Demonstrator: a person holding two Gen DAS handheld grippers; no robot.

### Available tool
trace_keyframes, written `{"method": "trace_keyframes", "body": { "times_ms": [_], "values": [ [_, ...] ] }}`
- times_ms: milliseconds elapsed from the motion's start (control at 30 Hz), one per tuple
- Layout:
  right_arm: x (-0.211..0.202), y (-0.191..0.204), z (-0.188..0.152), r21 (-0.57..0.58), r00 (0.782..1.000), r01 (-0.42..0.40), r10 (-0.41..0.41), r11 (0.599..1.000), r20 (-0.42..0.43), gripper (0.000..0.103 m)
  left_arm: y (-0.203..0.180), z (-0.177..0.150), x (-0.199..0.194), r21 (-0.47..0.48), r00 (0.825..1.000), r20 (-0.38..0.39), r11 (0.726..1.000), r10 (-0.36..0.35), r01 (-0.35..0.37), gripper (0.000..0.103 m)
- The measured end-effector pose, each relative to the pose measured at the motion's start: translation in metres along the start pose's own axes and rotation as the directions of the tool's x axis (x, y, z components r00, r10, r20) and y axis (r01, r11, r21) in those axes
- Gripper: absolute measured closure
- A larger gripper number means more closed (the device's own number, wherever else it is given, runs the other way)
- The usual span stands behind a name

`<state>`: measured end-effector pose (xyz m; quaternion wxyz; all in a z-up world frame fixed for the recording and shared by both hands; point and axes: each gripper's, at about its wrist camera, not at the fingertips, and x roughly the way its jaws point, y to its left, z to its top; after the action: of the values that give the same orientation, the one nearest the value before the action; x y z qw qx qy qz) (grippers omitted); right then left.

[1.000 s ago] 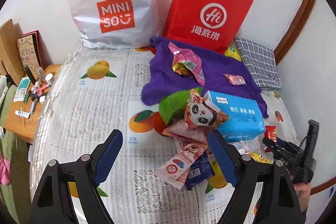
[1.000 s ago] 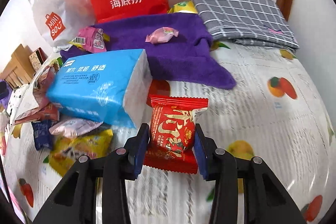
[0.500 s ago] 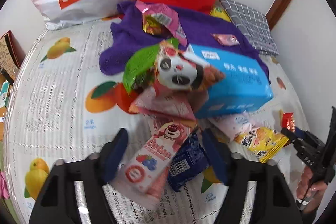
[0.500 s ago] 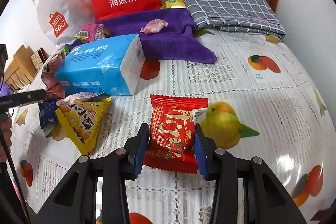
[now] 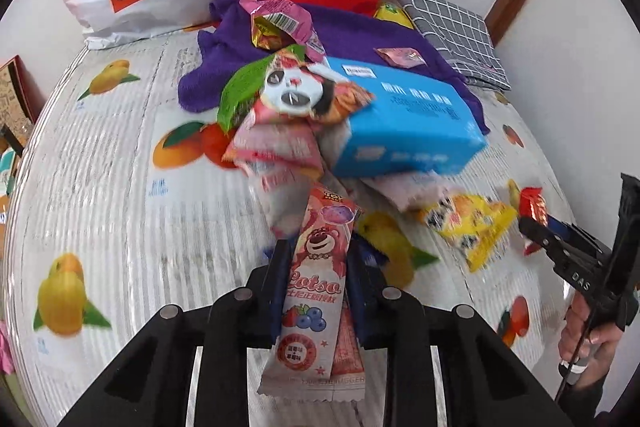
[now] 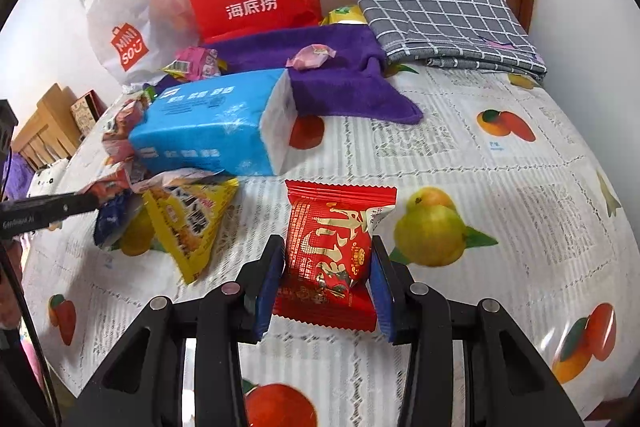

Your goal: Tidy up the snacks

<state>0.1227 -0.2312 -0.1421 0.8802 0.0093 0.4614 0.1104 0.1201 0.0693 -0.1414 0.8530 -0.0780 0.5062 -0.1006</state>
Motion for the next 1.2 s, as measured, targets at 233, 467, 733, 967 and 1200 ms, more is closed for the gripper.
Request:
{"method": "trace_keyframes", "body": {
  "times_ms": [233, 467, 733, 967, 1200],
  "values": [
    [0.003, 0.019, -0.017, -0.045, 0.999, -0.041, 0.04, 0.998, -0.021, 0.062, -0.004, -0.032, -0.006, -0.006, 1.0, -0.001, 1.0, -0.019, 0.019, 0.078],
    [0.013, 0.023, -0.029, -0.085, 0.997, -0.035, 0.029, 0.996, -0.07, 0.061, -0.018, -0.043, 0.01, 0.011, 1.0, 0.001, 1.0, 0.019, -0.019, 0.076],
    [0.01, 0.015, -0.032, -0.061, 0.995, -0.061, 0.056, 0.996, -0.08, 0.054, -0.035, -0.043, 0.014, 0.044, 0.998, 0.021, 0.997, 0.056, -0.057, 0.052],
    [0.003, 0.017, -0.031, -0.014, 0.997, -0.054, 0.054, 0.998, -0.059, 0.064, -0.046, -0.05, -0.004, 0.106, 0.993, 0.075, 0.99, 0.087, -0.095, 0.079],
    [-0.027, 0.024, -0.029, 0.003, 0.998, -0.061, 0.061, 0.998, 0.001, 0.064, -0.053, -0.051, -0.024, 0.111, 0.993, 0.1, 0.991, 0.064, -0.075, 0.079]
  ]
}}
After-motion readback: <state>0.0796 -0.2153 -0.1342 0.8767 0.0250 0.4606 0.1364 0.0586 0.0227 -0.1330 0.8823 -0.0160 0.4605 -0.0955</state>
